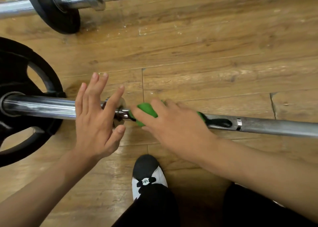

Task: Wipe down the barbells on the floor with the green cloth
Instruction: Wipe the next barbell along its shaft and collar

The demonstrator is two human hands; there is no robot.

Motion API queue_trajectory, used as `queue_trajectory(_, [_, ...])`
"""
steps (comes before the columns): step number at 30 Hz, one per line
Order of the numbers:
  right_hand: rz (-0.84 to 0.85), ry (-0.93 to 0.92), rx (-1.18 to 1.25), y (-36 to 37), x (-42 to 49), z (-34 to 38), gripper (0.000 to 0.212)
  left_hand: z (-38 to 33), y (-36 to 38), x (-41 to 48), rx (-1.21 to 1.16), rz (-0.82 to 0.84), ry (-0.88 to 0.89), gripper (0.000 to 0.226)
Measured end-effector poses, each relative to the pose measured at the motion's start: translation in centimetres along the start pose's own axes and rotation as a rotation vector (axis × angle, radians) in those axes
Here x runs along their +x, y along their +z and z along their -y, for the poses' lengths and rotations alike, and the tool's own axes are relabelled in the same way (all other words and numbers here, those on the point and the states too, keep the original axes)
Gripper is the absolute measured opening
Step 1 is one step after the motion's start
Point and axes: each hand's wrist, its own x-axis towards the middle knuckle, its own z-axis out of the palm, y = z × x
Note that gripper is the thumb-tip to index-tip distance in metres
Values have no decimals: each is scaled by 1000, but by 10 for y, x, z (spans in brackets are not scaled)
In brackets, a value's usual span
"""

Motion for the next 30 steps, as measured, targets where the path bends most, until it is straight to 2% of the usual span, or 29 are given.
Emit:
queue_trajectory(7, [37,136,-77,-30,-84,-95,47,-2,-8,19,13,86,-47,73])
queue_trajectory(10, [-48,240,-99,-25,-74,-84,45,-29,-9,19,37,116,51,73])
queue_trajectory(12, [-82,269,-95,-17,-54,-66,44,-55,-1,13,-17,198,145,77])
queue_trajectory(15, [-98,247,-124,-6,-28,-50,45,-75,18,4,-1,286,203,83])
queue_trajectory(19, [-104,179,-140,-15,-48,-78,45,-64,33,11,121,283,247,84])
queue_trajectory(24, [-103,394,-123,-35,-101,-135,46,-60,31,24,104,275,240,86])
queue_trajectory(27, [-138,541,-92,-35,-89,-127,43,-62,33,33,101,282,214,92])
queue_trajectory(30, [-101,525,-67,-28,-48,-99,44,-68,33,42,88,295,182,99])
